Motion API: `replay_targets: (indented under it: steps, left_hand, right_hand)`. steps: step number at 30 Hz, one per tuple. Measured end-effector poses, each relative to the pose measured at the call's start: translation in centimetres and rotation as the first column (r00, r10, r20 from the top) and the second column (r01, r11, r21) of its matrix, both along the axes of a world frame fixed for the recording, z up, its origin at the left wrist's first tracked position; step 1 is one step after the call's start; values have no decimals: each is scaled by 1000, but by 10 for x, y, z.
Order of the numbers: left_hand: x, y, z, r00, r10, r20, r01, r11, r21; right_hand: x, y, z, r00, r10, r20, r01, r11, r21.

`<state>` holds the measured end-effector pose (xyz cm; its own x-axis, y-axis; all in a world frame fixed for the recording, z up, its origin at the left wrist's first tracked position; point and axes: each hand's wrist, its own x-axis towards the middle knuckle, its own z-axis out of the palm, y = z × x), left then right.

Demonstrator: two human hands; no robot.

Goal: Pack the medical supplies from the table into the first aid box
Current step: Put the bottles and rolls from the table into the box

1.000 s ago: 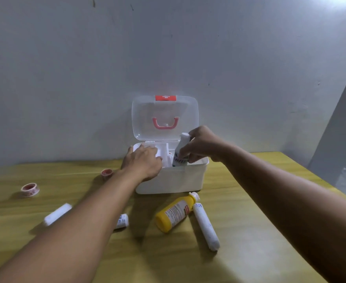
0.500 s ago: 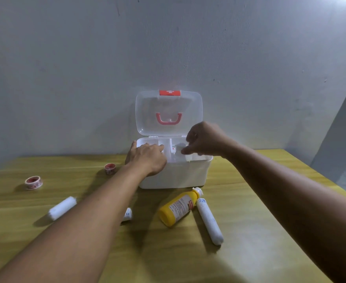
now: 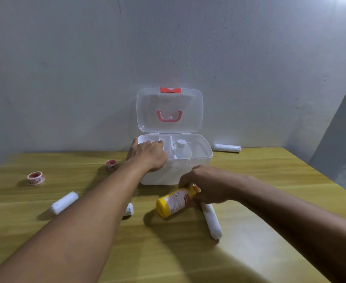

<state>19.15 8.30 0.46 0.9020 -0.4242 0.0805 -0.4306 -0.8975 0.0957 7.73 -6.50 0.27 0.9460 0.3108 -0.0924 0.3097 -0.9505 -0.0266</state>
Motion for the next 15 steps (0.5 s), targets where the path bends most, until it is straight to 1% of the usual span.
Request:
replay_targets:
  steps: [2,4,6,8,10,12,15]
  left_hand:
    - [1,-1,0,1000,0,0,0,1000,9]
    - [2,-1,0,1000,-2,0,2,1000,8]
    - [3,-1,-1,1000,-2,1,2,1000,3]
    - [3,-1,-2,1000,-2,-1,2,1000,7]
    - [3,-1,-2,1000,-5,-2,5,1000,9]
    - [2,0,-2,1000,-7,0,7,1000,5]
    - [0,0,-2,1000,-20,-3,20,1000,-8]
  right_hand:
    - [0,-3,7,998,26,49,-26,1000,3]
    - [1,-6,21,988,61,141,-59,998,-17]
    - [0,-10,39,977,64,201,-65,998,-2]
    - [-3,-15,59,979,29,200,-46,996,79]
    - [-5,-21,81,985,-48,167,12,978,209]
    - [-6,-28,100,981,-115,153,65,952,299]
    - [0,-40,116,960,-183,211,81,905,418]
